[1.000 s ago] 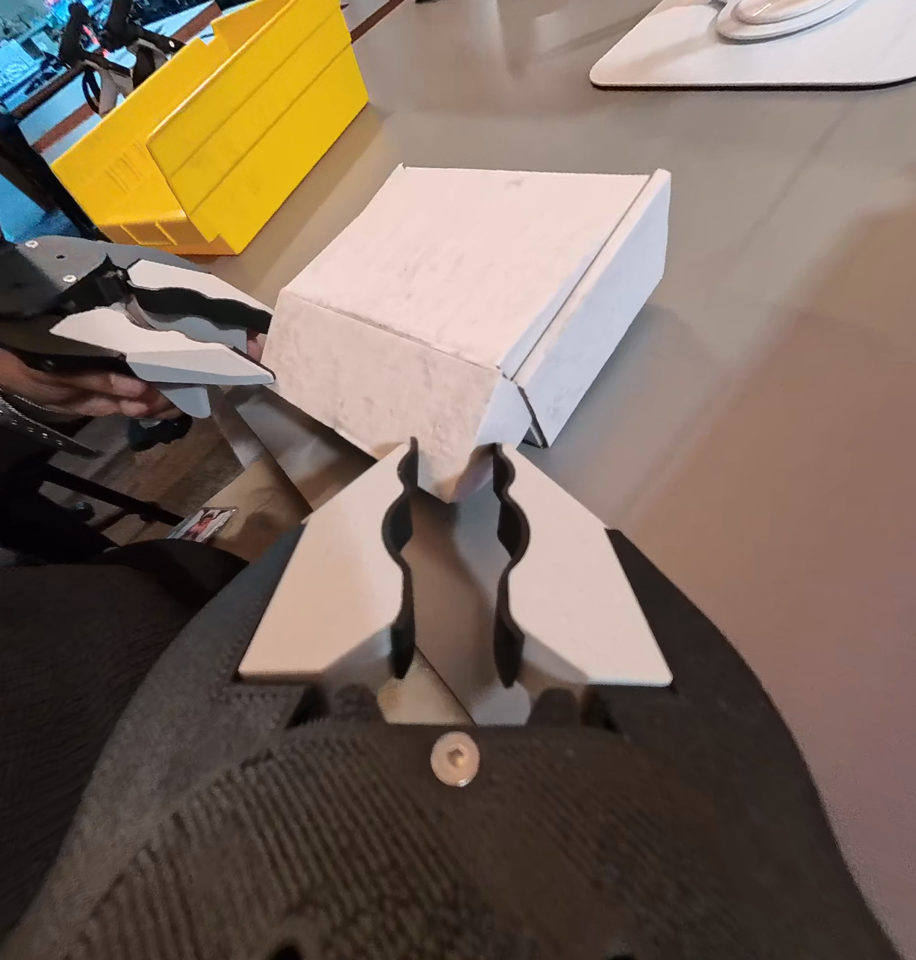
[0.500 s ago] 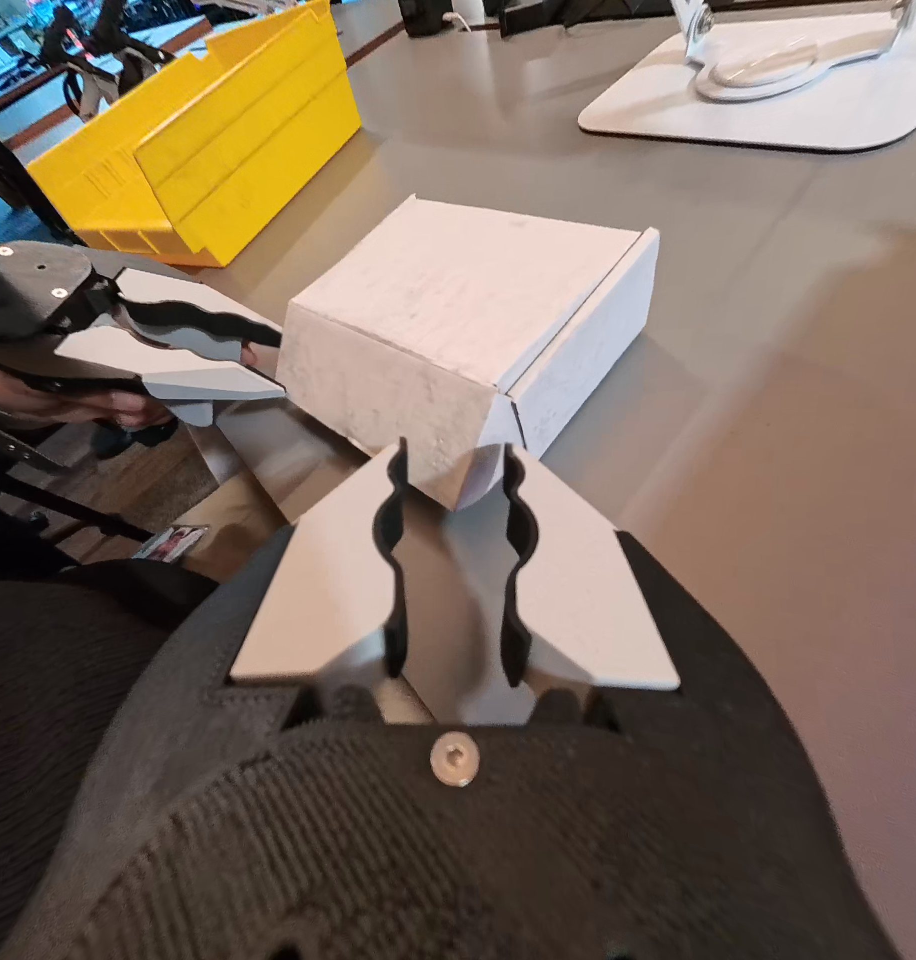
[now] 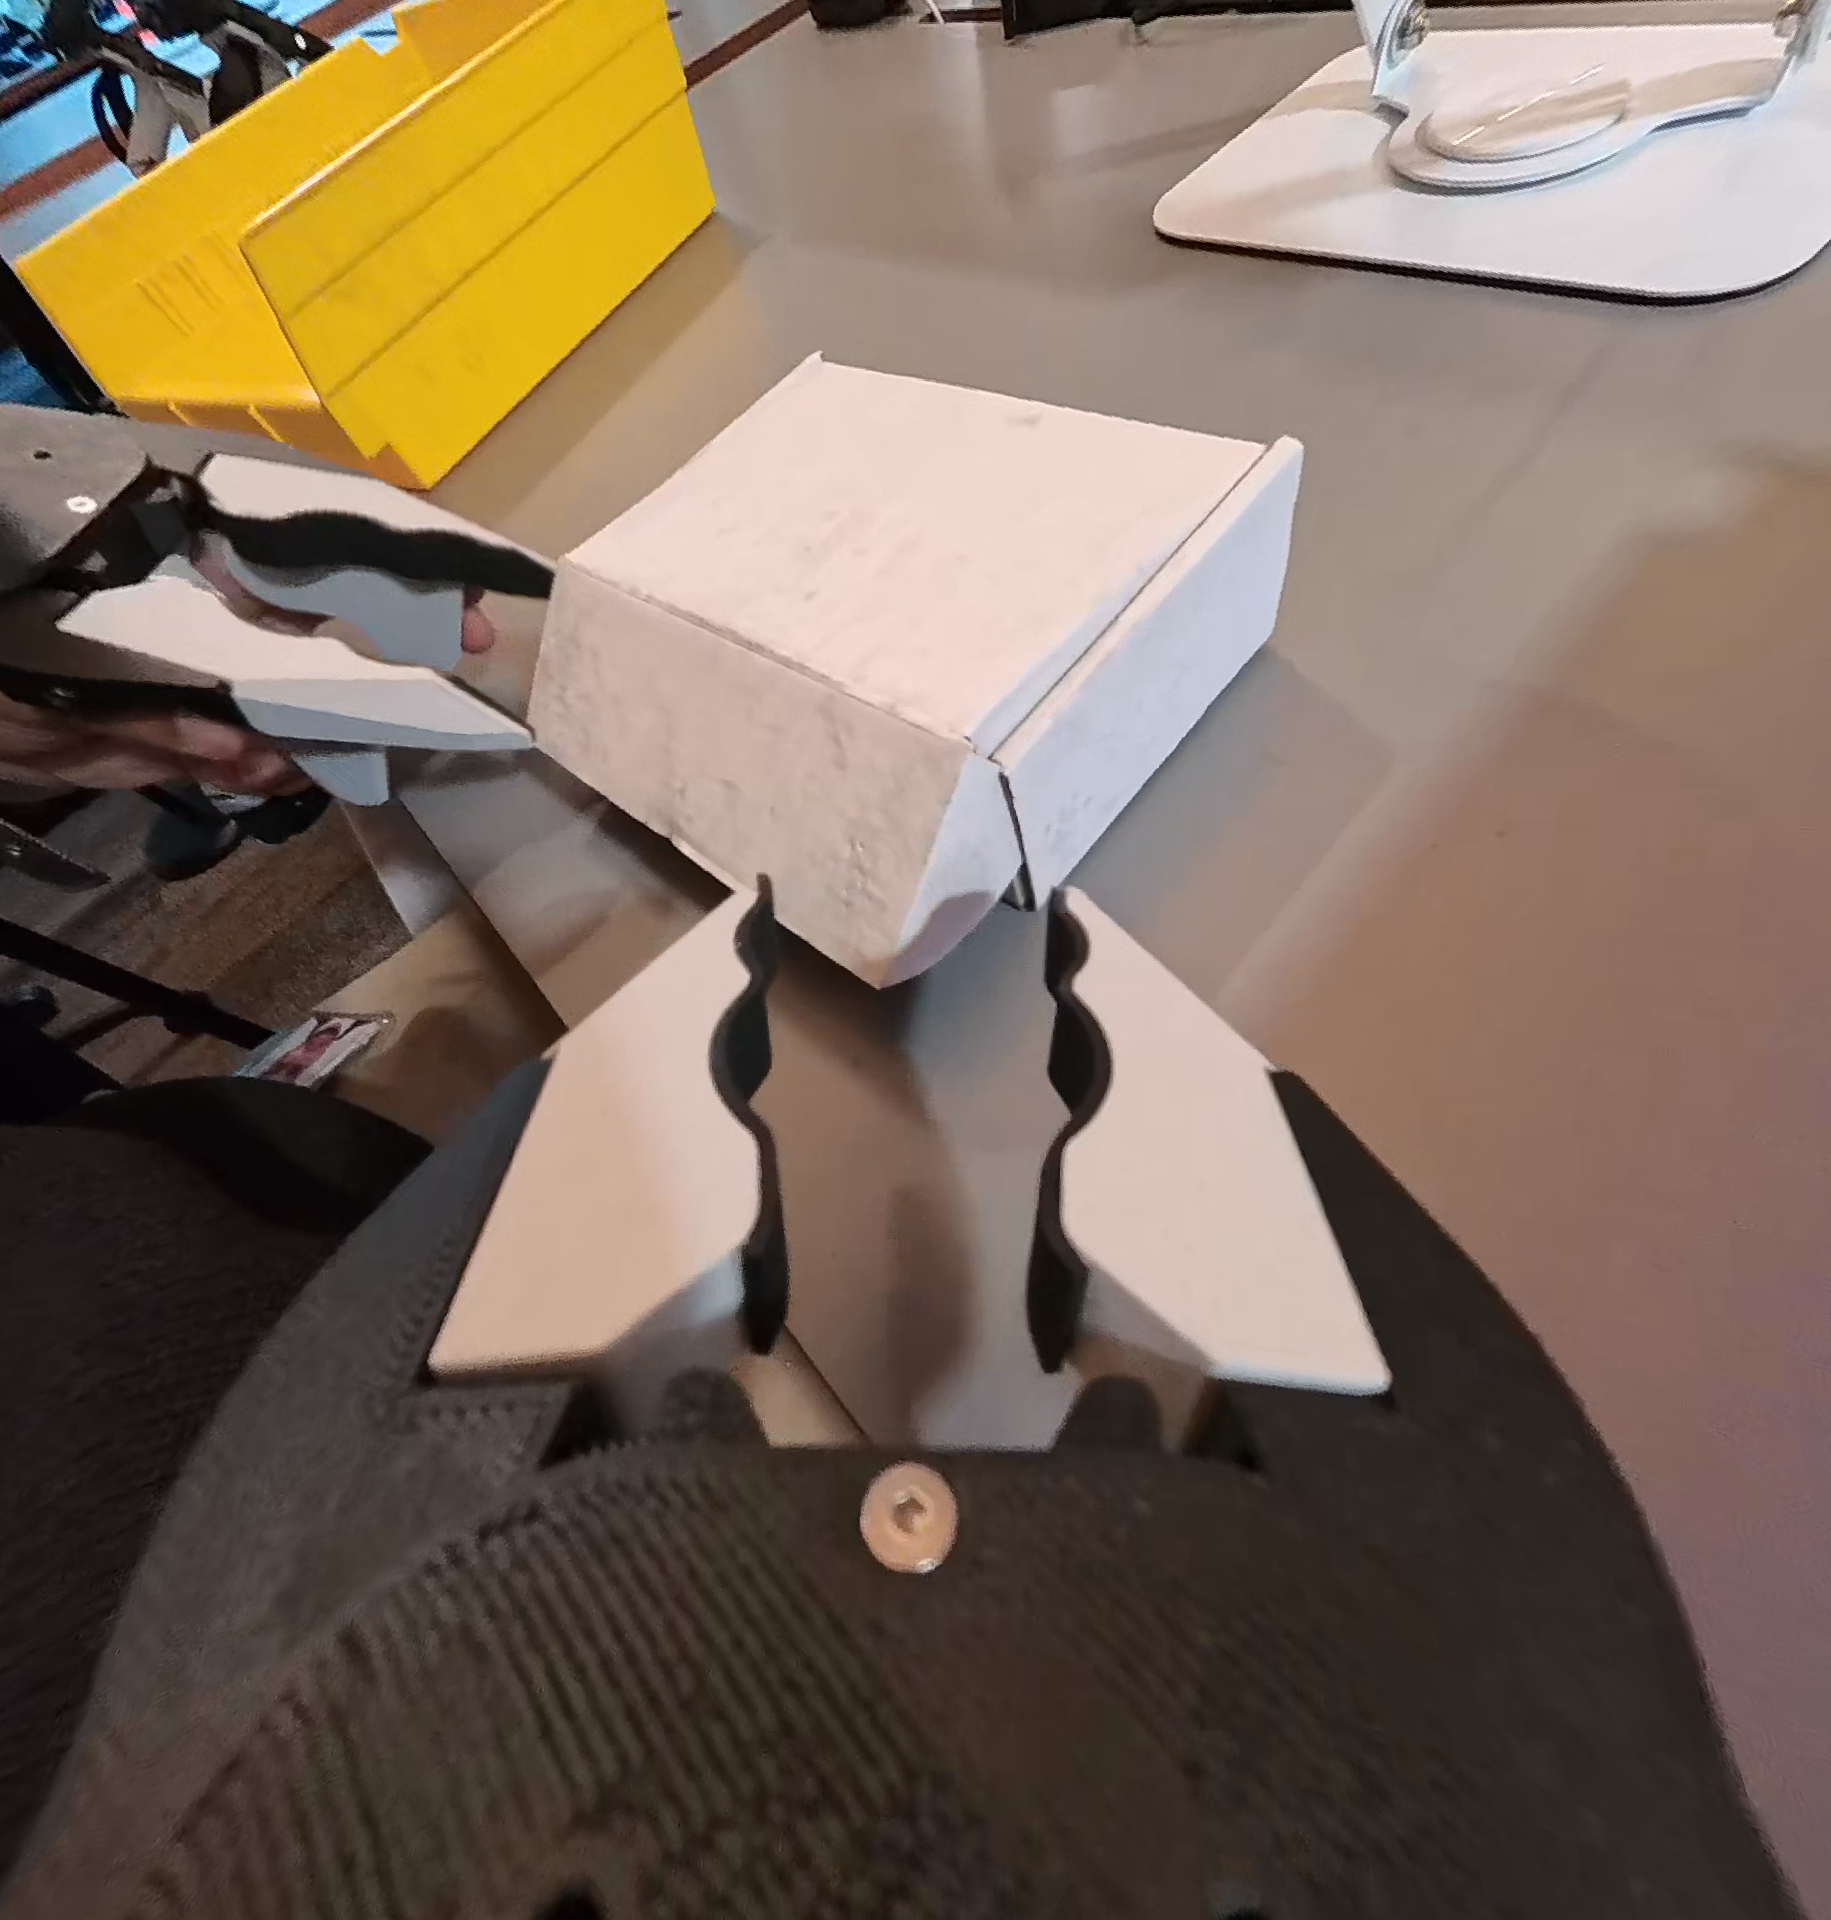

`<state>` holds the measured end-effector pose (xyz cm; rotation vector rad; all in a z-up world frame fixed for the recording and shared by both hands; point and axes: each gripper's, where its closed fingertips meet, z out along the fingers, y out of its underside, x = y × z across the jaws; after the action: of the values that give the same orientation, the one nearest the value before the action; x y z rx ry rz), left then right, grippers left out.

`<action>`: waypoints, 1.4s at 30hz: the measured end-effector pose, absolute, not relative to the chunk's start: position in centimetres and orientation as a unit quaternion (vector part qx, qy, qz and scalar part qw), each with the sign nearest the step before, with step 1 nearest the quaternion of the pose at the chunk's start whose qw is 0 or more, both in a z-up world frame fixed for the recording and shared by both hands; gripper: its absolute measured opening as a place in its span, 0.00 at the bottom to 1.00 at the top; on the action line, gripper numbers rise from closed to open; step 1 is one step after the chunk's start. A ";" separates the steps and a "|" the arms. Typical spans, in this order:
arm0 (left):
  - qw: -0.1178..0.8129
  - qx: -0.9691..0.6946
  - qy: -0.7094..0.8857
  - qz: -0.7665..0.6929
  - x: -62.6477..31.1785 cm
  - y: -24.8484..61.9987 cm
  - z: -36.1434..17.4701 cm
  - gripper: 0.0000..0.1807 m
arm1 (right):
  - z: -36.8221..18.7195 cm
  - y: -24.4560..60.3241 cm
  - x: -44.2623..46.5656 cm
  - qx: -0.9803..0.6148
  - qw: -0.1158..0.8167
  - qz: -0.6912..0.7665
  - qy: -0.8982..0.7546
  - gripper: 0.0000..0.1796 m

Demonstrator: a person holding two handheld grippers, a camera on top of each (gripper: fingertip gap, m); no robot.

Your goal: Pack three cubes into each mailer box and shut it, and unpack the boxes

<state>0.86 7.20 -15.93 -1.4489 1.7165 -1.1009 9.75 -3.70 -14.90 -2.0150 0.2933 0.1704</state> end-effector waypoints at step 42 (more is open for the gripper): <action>0.162 -0.469 0.741 -0.452 0.1 6.2 -16.9 0.37 | -15.8 -4.0 6.7 -0.852 0.468 0.235 -0.032 0.22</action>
<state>0.07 6.25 -16.92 -1.3379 2.1156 -1.2909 6.75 -4.05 -15.77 -2.0891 -0.0790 0.5756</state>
